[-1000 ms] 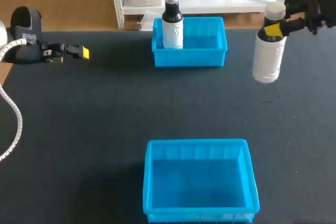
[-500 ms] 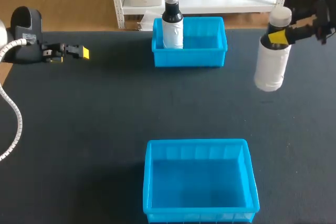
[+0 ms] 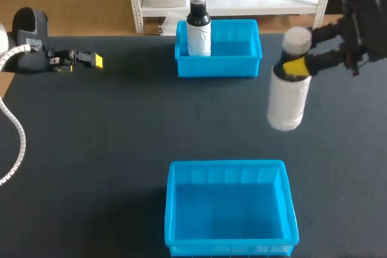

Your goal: Pick up the bottle, and place it in the far bin if it is heavy, or in the near bin if it is light.

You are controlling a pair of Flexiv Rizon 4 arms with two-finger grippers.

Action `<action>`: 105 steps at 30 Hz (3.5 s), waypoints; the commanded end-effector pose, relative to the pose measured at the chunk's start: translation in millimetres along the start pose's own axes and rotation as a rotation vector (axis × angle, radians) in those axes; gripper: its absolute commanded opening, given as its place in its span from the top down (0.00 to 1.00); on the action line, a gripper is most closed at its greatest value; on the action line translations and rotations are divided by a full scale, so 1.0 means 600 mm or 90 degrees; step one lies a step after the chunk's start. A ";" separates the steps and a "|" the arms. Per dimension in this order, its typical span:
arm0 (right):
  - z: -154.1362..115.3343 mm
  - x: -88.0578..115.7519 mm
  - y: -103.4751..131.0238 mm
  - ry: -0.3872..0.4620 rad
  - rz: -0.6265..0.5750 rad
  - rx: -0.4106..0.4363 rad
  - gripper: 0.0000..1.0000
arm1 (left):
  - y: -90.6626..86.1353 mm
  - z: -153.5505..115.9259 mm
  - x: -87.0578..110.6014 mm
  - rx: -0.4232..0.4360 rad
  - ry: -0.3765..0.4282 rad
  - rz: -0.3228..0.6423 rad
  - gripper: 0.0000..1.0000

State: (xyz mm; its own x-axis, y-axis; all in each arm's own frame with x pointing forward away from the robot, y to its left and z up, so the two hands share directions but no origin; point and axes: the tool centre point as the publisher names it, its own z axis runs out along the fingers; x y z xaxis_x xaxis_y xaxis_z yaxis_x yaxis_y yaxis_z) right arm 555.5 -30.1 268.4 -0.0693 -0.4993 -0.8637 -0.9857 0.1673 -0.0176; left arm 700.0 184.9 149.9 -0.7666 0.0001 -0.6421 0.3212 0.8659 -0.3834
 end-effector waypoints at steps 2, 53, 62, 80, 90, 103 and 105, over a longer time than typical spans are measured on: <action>0.031 -0.009 0.028 -0.013 -0.019 -0.041 1.00 | 0.000 0.000 0.000 0.000 0.000 0.000 0.00; 0.285 0.052 0.182 -0.034 -0.121 -0.400 1.00 | 0.000 0.000 0.000 0.000 0.000 0.000 0.00; 0.297 0.069 0.181 -0.041 -0.120 -0.411 1.00 | 0.000 0.000 0.000 0.000 0.000 0.000 0.00; 0.299 0.087 0.177 -0.009 -0.135 -0.439 0.00 | 0.000 0.000 0.000 0.000 0.000 0.000 0.00; 0.229 0.115 0.148 0.066 -0.134 -0.438 0.00 | 0.000 0.000 0.000 0.000 0.000 0.000 0.00; 0.152 0.175 -0.003 0.131 0.022 -0.266 0.00 | 0.000 0.000 0.000 0.000 0.000 0.000 0.00; 0.150 0.177 -0.025 0.128 0.038 -0.241 0.00 | 0.000 0.000 0.000 0.000 0.000 0.000 0.00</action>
State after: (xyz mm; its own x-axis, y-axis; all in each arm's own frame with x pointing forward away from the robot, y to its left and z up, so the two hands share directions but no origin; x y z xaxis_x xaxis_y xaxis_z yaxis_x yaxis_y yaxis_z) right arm 574.0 -1.2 133.2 -0.1074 -0.6715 -0.7332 -0.9581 -0.1272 0.2568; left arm 700.0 184.9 149.9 -0.7666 0.0001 -0.6421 0.3212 0.8659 -0.3834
